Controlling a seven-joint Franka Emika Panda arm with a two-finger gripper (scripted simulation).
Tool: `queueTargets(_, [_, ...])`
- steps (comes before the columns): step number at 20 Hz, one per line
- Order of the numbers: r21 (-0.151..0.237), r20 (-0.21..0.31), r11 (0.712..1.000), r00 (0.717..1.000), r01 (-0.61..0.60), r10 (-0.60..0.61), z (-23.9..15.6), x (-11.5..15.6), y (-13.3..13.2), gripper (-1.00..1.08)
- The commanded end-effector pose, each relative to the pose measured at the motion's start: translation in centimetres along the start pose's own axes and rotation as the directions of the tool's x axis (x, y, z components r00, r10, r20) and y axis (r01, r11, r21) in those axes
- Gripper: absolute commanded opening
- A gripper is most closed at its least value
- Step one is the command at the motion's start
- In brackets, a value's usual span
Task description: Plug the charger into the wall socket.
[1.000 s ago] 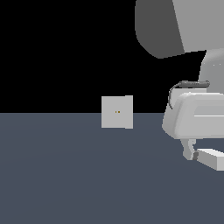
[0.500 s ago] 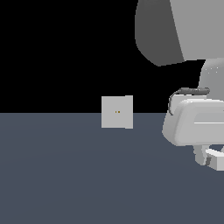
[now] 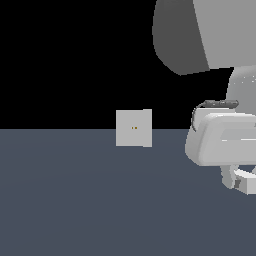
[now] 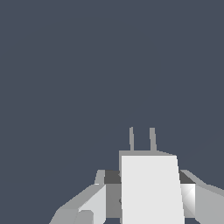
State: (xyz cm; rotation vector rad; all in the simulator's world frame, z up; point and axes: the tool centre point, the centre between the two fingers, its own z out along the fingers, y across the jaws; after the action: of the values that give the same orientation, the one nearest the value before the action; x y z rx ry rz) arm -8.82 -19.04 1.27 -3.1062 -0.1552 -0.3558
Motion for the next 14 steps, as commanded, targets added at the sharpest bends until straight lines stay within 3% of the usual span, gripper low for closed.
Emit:
queueTargets(1, [-0.001,-0.001,1.000,1.000,-0.003,0.003,-0.1,0.2,-0.4,-1.00])
queueTargets(14, [-0.015,-0.004,0.997,0.998,-0.071,0.070,-2.2,2.7,-5.7,-1.00])
